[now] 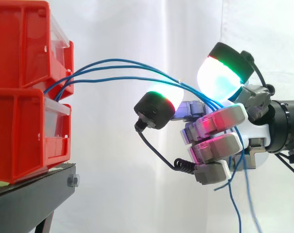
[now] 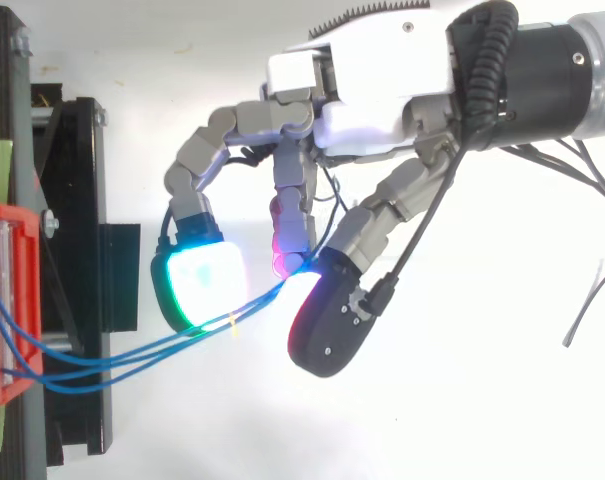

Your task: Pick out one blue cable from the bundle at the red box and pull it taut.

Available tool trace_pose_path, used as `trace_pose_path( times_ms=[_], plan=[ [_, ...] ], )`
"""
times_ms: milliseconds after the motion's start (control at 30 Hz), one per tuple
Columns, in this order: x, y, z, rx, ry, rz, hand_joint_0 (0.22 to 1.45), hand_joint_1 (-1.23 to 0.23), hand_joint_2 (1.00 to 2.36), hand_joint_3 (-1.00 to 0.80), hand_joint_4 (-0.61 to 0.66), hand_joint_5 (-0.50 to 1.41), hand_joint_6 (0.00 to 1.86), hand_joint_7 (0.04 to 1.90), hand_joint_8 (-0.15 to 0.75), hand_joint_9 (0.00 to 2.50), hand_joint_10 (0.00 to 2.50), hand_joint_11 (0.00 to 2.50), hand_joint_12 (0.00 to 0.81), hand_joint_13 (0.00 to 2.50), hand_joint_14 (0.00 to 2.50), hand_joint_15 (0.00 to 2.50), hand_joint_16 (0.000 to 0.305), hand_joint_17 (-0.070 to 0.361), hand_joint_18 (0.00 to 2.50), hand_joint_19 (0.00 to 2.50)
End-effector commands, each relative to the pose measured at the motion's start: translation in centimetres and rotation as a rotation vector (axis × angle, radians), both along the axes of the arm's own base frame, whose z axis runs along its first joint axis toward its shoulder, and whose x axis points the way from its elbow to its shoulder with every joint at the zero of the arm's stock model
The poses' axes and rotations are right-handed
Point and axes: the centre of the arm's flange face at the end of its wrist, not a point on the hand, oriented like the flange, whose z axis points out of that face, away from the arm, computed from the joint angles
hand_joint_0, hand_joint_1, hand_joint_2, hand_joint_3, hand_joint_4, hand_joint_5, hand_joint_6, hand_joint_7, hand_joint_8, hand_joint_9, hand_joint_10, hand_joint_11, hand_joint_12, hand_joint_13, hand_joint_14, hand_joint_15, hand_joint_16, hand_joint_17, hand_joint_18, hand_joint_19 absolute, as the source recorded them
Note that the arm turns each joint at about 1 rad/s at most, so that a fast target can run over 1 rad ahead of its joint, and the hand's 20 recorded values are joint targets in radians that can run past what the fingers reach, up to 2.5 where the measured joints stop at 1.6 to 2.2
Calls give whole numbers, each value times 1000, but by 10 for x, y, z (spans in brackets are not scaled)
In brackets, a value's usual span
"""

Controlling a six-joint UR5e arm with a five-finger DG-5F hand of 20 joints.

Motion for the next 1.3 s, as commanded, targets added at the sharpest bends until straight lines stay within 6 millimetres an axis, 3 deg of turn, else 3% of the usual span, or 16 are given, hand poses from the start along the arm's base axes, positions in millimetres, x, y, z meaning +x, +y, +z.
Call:
trace_pose_path(
  times_ms=[0, 200, 433, 700, 767, 800, 967, 1067, 1267],
  plan=[
    [0, 0, 0, 0, 0, 0, 651, -924, 1013, -340, -106, -62, 917, 937, 215, 1515, 27, 699, 315, 1326, 27, 700, 41, 91, 1064, 700],
    [0, 0, 0, 0, 0, 0, 612, -894, 1016, -164, -76, -52, 923, 910, 250, 1559, 26, 684, 352, 1371, 24, 675, 49, 111, 1132, 659],
    [0, 0, 0, 0, 0, 0, 558, -739, 1004, -174, -4, -47, 915, 861, 293, 1585, 24, 639, 404, 1404, 23, 640, 62, 139, 1194, 613],
    [0, 0, 0, 0, 0, 0, 550, -632, 1000, -164, -12, -45, 915, 875, 303, 1575, 22, 633, 417, 1404, 24, 640, 64, 144, 1183, 637],
    [0, 0, 0, 0, 0, 0, 530, -587, 1082, -171, -21, -43, 915, 884, 311, 1581, 24, 640, 421, 1406, 23, 640, 65, 147, 1188, 633],
    [0, 0, 0, 0, -1, 0, 504, -518, 1199, -198, -21, -42, 914, 882, 312, 1586, 23, 637, 428, 1411, 20, 642, 67, 150, 1196, 627],
    [1, 1, 0, 0, -4, 0, 497, -447, 1230, -178, -34, -37, 908, 899, 317, 1602, 23, 637, 425, 1411, 20, 644, 66, 149, 1184, 637],
    [0, 1, 0, 0, -3, -2, 473, -366, 1393, -235, -25, -36, 906, 910, 318, 1611, 23, 631, 430, 1414, 20, 641, 67, 151, 1190, 634],
    [1, 1, 1, -2, -6, -1, 480, -336, 1380, -247, -11, -36, 902, 901, 315, 1614, 21, 630, 431, 1417, 22, 633, 67, 151, 1187, 643]
  ],
)
